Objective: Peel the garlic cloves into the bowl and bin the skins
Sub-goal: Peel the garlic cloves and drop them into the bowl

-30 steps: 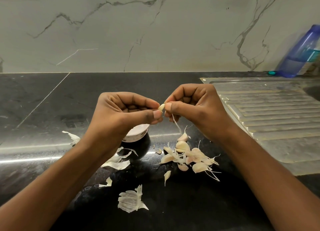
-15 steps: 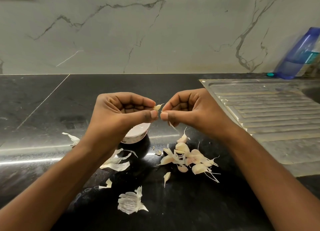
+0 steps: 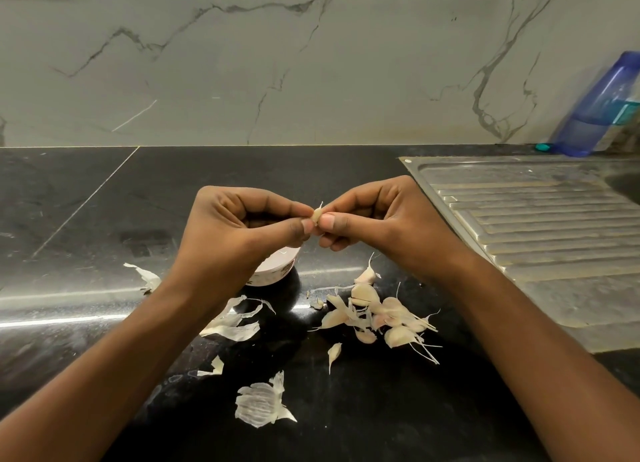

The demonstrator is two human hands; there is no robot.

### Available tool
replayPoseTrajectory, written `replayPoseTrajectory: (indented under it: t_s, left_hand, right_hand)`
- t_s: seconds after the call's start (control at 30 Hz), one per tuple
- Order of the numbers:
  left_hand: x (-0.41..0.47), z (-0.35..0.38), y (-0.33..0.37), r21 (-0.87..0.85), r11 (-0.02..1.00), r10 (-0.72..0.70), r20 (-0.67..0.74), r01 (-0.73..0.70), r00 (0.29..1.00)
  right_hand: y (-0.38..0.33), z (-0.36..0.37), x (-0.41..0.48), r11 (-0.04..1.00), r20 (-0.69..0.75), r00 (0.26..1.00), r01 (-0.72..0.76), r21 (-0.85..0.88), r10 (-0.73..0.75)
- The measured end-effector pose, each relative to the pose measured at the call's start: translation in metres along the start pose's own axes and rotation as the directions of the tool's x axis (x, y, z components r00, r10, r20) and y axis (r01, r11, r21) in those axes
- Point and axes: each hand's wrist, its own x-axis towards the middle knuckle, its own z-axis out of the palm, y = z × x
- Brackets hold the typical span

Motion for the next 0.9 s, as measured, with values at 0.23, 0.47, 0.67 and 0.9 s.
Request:
replayPoseTrajectory:
  t_s: [0.23,0.47,0.67,0.9]
  left_hand:
    - [0.0002,0.0002,-0.0057,0.013,1.0,0.016,0.032,-0.016,0.999]
    - [0.0001,-0.0002,-0.0059,0.006,1.0,0.012,0.045,-0.012,0.999]
    - [0.0012,0.0,-0.005,-0.021,1.0,0.007,0.027,-0.007,1.0]
    - [0.0018,-0.0024,-0.0077,0.007,1.0,-0.007,0.063,0.007,0.998]
  right_hand:
    - [0.0014,0.0009,0.0002,0.998,-0.01,1.0,0.023,-0.058,-0.024]
    - [0.003,0.0031,0.0003,0.998,-0.022,0.999,0.027,-0.063,-0.028]
    - [0.0013,0.0011,-0.0002,1.0,0.013,1.0,-0.012,0.01,0.012]
    - [0.0024,0.0015,-0.0002,1.0,0.016,1.0,-0.009,-0.022,0.01]
